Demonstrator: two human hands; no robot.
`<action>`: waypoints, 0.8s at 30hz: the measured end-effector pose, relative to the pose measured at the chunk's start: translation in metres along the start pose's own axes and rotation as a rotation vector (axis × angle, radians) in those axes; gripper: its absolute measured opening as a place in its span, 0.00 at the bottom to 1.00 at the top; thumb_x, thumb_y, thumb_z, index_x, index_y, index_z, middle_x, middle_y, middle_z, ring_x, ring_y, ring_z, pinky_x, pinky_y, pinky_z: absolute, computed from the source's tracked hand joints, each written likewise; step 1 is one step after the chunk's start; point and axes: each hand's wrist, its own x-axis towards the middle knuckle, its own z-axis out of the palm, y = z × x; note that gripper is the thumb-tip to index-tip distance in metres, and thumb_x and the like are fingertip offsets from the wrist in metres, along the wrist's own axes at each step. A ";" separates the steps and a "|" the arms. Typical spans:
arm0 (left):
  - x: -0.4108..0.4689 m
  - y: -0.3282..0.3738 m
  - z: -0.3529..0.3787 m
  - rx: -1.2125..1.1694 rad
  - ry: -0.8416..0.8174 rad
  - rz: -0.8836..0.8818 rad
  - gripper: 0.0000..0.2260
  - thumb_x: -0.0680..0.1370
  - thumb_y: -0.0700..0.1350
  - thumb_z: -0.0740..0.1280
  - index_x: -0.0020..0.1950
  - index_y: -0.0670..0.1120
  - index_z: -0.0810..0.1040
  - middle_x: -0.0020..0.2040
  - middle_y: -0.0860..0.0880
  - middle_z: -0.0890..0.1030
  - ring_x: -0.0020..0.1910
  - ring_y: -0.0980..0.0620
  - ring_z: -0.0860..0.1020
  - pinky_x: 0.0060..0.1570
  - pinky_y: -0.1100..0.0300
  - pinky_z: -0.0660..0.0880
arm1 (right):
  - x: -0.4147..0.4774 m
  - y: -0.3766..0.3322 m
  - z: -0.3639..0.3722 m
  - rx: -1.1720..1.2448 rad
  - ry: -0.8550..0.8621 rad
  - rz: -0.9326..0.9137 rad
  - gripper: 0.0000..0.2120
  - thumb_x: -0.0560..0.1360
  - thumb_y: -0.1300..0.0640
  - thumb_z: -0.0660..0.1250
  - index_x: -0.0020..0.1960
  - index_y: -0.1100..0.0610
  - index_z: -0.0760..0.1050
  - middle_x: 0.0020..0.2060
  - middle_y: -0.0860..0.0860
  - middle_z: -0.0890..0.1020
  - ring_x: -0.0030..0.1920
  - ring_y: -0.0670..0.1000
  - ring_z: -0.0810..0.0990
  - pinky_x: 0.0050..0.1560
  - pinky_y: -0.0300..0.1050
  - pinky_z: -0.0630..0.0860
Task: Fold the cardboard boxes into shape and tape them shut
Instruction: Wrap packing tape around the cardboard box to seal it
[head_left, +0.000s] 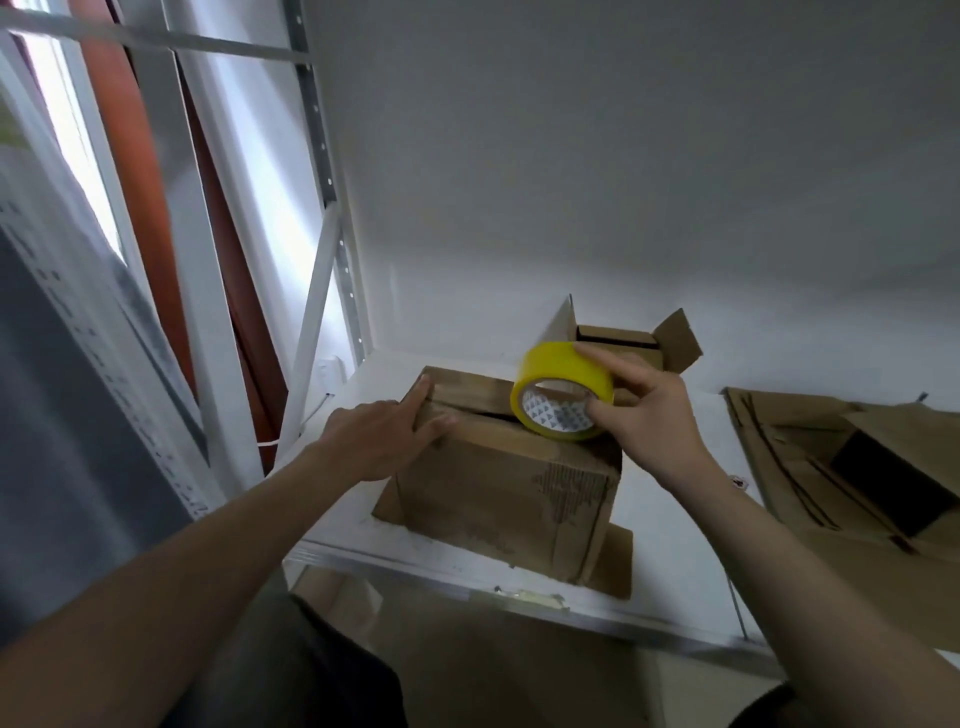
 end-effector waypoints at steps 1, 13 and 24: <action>0.001 0.000 -0.001 -0.006 -0.007 -0.003 0.42 0.71 0.74 0.37 0.82 0.57 0.41 0.63 0.48 0.81 0.59 0.44 0.79 0.59 0.43 0.73 | 0.002 -0.005 -0.003 -0.034 0.011 -0.009 0.27 0.72 0.68 0.72 0.62 0.41 0.79 0.55 0.53 0.80 0.52 0.39 0.80 0.48 0.35 0.79; 0.003 -0.001 -0.001 0.020 -0.022 -0.030 0.40 0.72 0.73 0.38 0.82 0.58 0.40 0.57 0.45 0.82 0.55 0.43 0.80 0.50 0.49 0.70 | 0.024 -0.045 -0.066 -0.630 -0.336 -0.015 0.23 0.73 0.63 0.70 0.59 0.38 0.81 0.48 0.46 0.76 0.52 0.50 0.75 0.44 0.42 0.74; 0.007 -0.004 0.000 0.029 -0.047 -0.046 0.38 0.75 0.72 0.39 0.82 0.59 0.40 0.64 0.42 0.80 0.61 0.41 0.79 0.52 0.48 0.70 | 0.032 -0.063 -0.068 -0.918 -0.548 -0.051 0.26 0.71 0.64 0.67 0.49 0.31 0.81 0.42 0.34 0.74 0.48 0.47 0.76 0.38 0.34 0.69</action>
